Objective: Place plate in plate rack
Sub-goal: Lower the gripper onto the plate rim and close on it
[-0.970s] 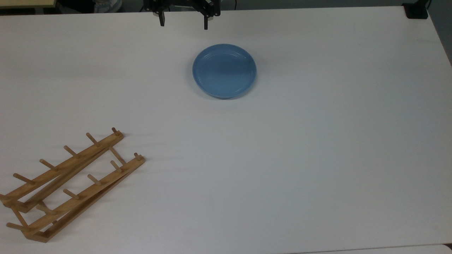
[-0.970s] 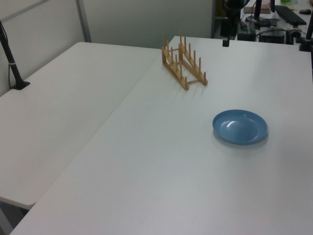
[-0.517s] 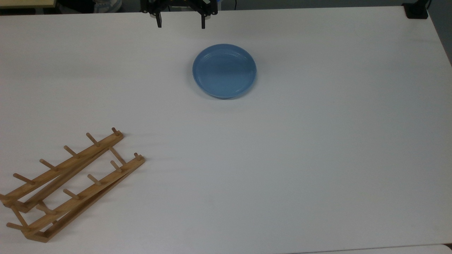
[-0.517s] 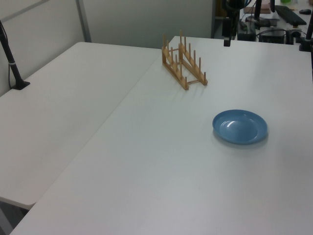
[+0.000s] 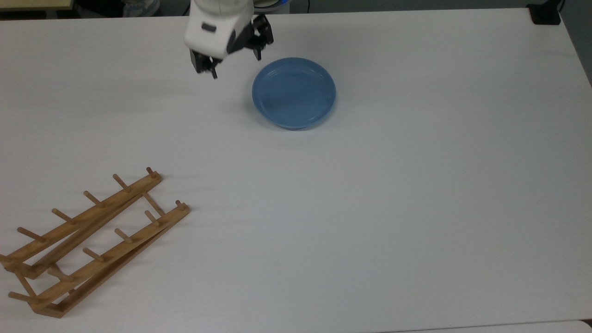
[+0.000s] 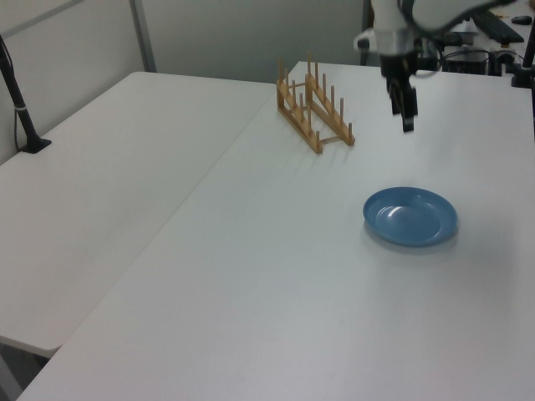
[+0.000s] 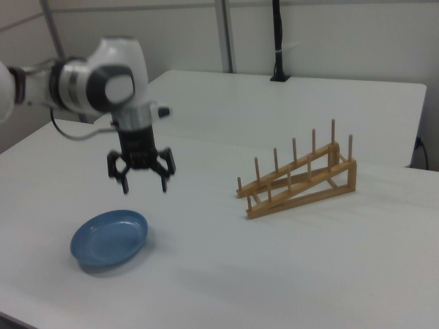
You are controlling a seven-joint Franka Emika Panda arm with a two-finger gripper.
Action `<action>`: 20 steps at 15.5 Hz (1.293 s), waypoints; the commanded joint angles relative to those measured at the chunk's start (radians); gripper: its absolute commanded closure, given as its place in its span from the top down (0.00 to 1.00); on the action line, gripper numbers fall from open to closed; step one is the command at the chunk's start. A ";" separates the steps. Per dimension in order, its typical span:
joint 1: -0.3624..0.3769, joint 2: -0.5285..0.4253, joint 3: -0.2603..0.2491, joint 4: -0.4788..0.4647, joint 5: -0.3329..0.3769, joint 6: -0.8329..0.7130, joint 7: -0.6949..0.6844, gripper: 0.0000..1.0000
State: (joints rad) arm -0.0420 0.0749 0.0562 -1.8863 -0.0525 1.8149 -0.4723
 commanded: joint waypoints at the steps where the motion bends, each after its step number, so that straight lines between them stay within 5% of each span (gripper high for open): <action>1: 0.007 0.058 -0.006 -0.116 -0.044 0.141 -0.026 0.98; 4: 0.017 0.111 -0.006 -0.114 -0.078 0.164 -0.011 0.80; 7: 0.039 0.137 -0.006 -0.108 -0.078 0.165 0.021 0.48; 12: 0.057 0.155 -0.004 -0.108 -0.078 0.155 0.128 0.36; 17: 0.077 0.178 -0.002 -0.106 -0.076 0.161 0.191 0.35; 20: 0.077 0.187 -0.002 -0.105 -0.076 0.161 0.196 0.20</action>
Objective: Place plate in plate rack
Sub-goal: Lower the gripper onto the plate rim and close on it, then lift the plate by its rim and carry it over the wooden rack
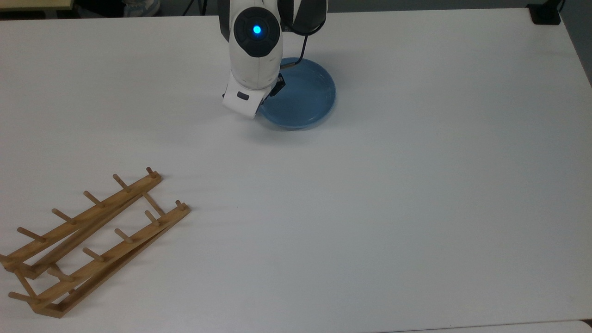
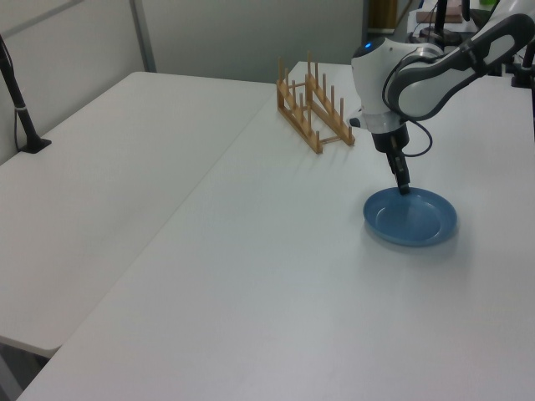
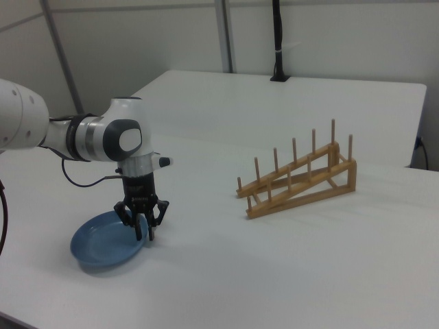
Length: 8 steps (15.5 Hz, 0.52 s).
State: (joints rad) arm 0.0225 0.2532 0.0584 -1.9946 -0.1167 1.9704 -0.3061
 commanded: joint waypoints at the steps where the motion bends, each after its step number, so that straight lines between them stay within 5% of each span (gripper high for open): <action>1: 0.014 0.009 -0.005 0.003 -0.012 0.005 0.030 0.10; 2: 0.014 0.009 -0.005 0.005 -0.014 0.004 0.030 0.01; 8: -0.033 0.006 -0.011 0.187 -0.012 -0.099 0.019 0.00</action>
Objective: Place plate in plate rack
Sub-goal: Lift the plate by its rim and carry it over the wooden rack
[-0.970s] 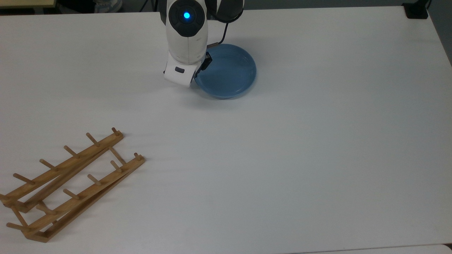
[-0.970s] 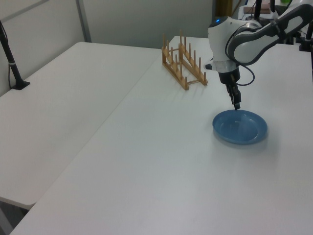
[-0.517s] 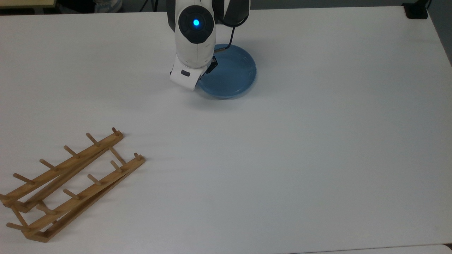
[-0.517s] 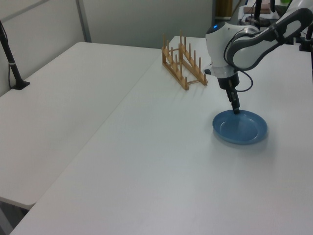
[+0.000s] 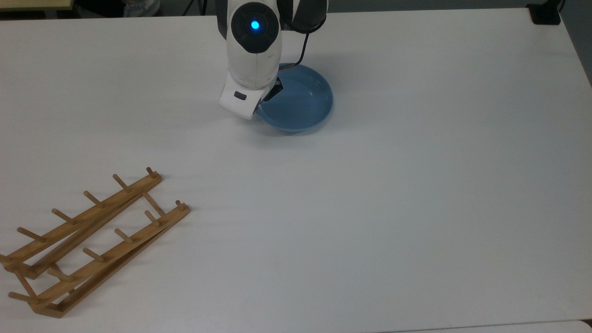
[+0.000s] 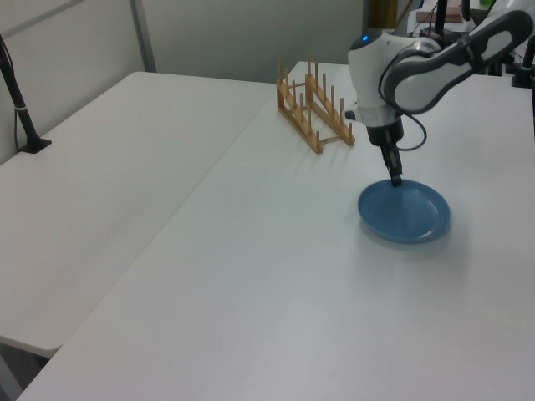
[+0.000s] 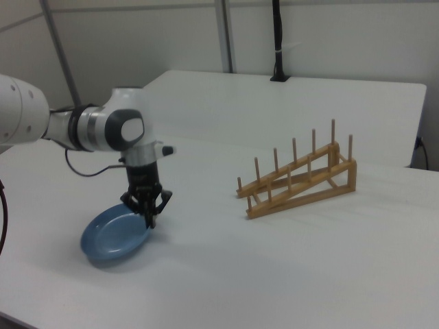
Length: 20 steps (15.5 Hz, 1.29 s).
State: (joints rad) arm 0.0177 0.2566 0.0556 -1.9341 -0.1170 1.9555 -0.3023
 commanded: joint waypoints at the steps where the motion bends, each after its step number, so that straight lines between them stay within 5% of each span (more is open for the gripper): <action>1: -0.045 0.003 -0.010 0.176 -0.012 -0.104 0.015 0.00; 7: -0.202 0.000 -0.025 0.400 -0.013 -0.055 0.014 0.00; 14: -0.239 0.032 -0.120 0.405 -0.010 0.457 0.023 0.00; 20: -0.239 0.096 -0.160 0.408 -0.003 0.738 0.086 0.00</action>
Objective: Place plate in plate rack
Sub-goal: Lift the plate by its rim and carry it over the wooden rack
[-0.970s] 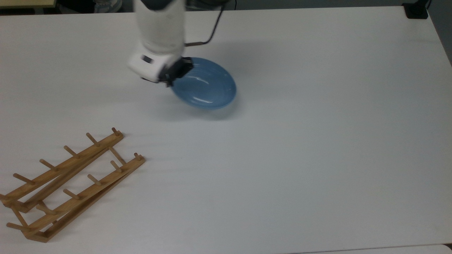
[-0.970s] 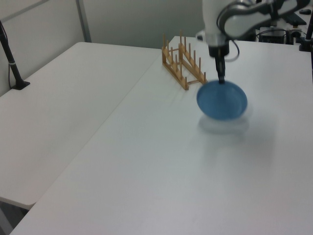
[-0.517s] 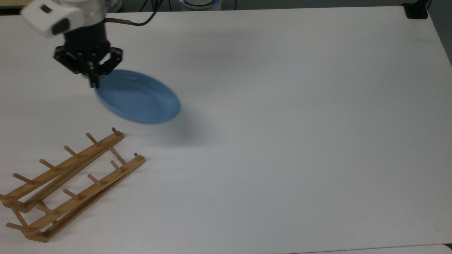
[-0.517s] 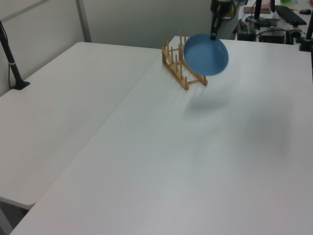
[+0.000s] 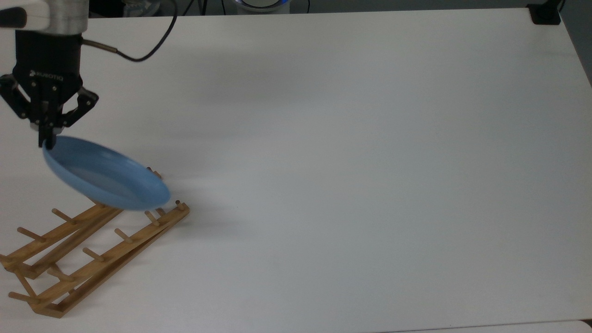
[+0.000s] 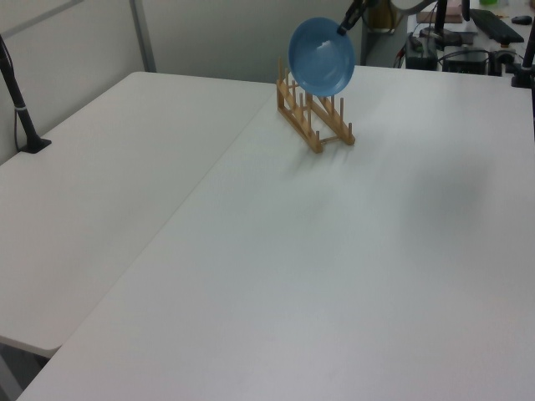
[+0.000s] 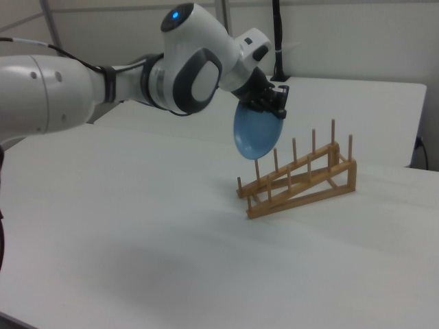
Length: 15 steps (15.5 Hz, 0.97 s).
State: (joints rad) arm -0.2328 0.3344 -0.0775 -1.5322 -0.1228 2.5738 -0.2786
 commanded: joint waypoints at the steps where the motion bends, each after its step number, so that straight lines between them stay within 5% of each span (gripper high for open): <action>1: 0.012 0.023 -0.033 0.006 0.002 0.161 0.078 0.00; 10: 0.017 0.041 -0.090 0.006 -0.040 0.240 0.105 0.00; 15: 0.039 0.057 -0.108 0.010 -0.044 0.207 0.286 0.00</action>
State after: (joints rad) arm -0.2265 0.3815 -0.1520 -1.5307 -0.1424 2.7943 -0.1129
